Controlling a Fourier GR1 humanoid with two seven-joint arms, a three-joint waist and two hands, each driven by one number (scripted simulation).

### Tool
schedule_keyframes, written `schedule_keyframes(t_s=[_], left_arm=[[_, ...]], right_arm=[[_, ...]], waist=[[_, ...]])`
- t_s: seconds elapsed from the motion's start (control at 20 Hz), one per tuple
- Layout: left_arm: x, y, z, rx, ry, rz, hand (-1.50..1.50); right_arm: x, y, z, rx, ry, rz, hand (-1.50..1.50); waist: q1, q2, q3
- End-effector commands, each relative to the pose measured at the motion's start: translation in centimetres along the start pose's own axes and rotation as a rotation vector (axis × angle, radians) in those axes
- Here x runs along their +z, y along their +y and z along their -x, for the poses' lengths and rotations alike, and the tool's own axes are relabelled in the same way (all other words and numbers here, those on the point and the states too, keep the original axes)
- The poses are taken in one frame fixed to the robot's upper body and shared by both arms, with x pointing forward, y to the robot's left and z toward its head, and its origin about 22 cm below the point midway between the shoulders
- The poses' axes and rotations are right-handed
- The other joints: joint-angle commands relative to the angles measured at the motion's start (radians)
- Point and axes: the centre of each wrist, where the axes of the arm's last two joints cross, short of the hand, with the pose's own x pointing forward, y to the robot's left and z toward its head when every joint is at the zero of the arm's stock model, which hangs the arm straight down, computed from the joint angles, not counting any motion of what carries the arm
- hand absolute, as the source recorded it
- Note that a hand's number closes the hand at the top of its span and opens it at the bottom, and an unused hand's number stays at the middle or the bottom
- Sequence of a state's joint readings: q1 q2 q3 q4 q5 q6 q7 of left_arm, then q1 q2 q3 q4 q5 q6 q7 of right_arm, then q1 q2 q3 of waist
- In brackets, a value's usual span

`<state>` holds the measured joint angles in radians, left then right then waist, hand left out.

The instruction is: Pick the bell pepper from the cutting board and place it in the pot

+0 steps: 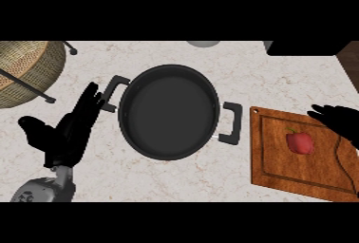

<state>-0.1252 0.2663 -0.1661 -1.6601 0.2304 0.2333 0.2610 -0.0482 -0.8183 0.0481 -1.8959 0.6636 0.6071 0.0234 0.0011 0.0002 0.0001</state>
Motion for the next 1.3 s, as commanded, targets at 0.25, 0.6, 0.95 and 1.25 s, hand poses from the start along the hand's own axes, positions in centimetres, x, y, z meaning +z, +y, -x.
schedule_keyframes(t_s=[0.25,0.6,0.95,1.25], left_arm=[[-0.5,-0.4,0.7,0.006,-0.004,-0.007,0.00],[0.0,-0.5,0.5,0.005,-0.001,0.006,0.00],[0.5,-0.4,-0.7,0.010,0.015,0.001,0.00],[-0.6,-1.0,-0.6,0.012,0.011,0.003,0.00]], right_arm=[[-0.3,1.5,-2.6,-0.032,-0.021,0.037,-1.50],[-1.4,3.8,-2.0,-0.036,0.055,0.026,-1.50],[-5.2,2.9,-4.1,0.001,0.122,0.009,-1.50],[-5.7,6.1,-2.3,0.078,0.115,-0.038,-1.50]], waist=[[-0.003,-0.001,0.000],[-0.002,-0.001,0.000],[0.004,0.000,0.000],[-0.001,0.000,0.000]])
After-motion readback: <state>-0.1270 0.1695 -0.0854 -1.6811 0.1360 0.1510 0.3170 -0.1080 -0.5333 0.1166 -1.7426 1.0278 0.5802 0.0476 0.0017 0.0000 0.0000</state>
